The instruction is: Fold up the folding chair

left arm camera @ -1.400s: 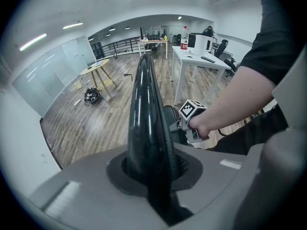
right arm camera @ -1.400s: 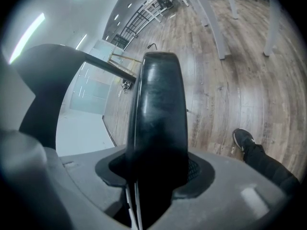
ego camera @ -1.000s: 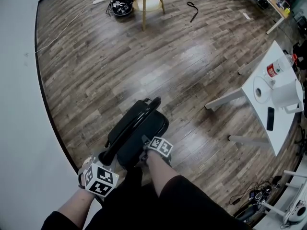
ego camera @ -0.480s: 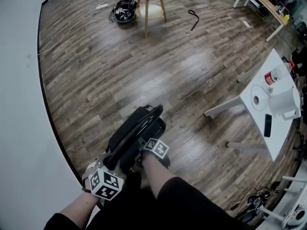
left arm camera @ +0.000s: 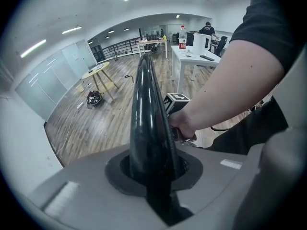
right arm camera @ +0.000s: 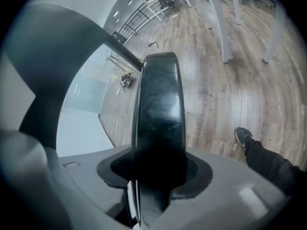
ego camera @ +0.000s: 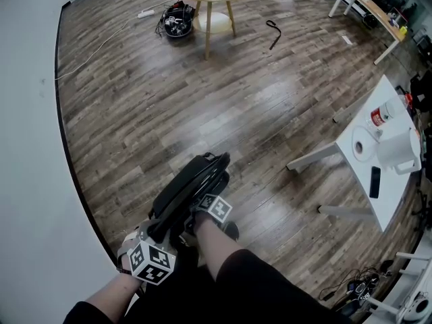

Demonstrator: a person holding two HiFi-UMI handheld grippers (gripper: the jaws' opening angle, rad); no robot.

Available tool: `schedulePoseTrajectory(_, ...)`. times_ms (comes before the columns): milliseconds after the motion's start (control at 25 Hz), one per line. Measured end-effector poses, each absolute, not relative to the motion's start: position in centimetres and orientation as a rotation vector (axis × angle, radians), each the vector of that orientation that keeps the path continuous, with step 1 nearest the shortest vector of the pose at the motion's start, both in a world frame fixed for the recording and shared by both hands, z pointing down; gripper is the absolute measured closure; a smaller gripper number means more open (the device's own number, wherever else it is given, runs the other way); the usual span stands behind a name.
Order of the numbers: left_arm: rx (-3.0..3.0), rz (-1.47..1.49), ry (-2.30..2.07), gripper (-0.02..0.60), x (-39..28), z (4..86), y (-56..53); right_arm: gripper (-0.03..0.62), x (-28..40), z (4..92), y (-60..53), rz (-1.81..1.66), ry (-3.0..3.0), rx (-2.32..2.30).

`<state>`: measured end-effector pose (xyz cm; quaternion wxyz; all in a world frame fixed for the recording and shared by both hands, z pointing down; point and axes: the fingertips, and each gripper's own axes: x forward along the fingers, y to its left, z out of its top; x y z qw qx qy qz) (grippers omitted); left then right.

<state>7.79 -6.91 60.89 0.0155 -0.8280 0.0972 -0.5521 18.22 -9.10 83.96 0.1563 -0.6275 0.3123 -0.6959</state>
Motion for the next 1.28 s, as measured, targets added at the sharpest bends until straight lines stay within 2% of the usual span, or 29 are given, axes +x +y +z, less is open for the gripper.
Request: schedulePoseTrajectory(1280, -2.554, -1.699, 0.377, 0.526, 6.5, 60.2, -8.9, 0.421, 15.8, 80.8, -15.9, -1.996, 0.885, -1.789)
